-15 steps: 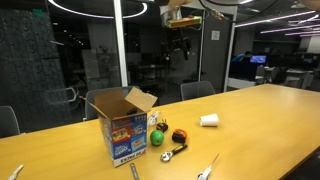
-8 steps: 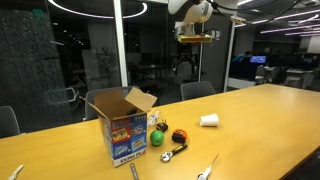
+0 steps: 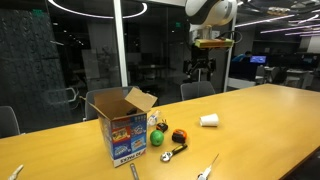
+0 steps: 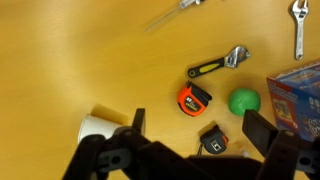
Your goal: Put the black tape in the box
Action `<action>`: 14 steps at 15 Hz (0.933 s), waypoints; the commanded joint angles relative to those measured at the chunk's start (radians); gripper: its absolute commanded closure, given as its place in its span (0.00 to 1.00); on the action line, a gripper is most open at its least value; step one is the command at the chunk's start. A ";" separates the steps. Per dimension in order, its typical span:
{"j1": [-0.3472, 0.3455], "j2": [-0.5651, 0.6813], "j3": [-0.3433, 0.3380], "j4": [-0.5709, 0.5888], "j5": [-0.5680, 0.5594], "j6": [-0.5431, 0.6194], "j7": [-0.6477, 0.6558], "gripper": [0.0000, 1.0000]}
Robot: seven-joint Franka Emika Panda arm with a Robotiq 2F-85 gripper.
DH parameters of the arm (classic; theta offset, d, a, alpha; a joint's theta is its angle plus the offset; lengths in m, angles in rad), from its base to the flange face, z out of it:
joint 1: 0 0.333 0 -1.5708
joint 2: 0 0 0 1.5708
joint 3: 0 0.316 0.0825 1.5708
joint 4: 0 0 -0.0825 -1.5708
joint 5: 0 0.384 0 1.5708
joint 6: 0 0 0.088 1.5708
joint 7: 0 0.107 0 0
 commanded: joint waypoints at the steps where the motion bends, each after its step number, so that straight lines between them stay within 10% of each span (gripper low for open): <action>1: -0.019 -0.216 0.019 -0.250 0.014 0.048 -0.047 0.00; 14: -0.029 -0.290 0.030 -0.351 0.008 0.012 -0.041 0.00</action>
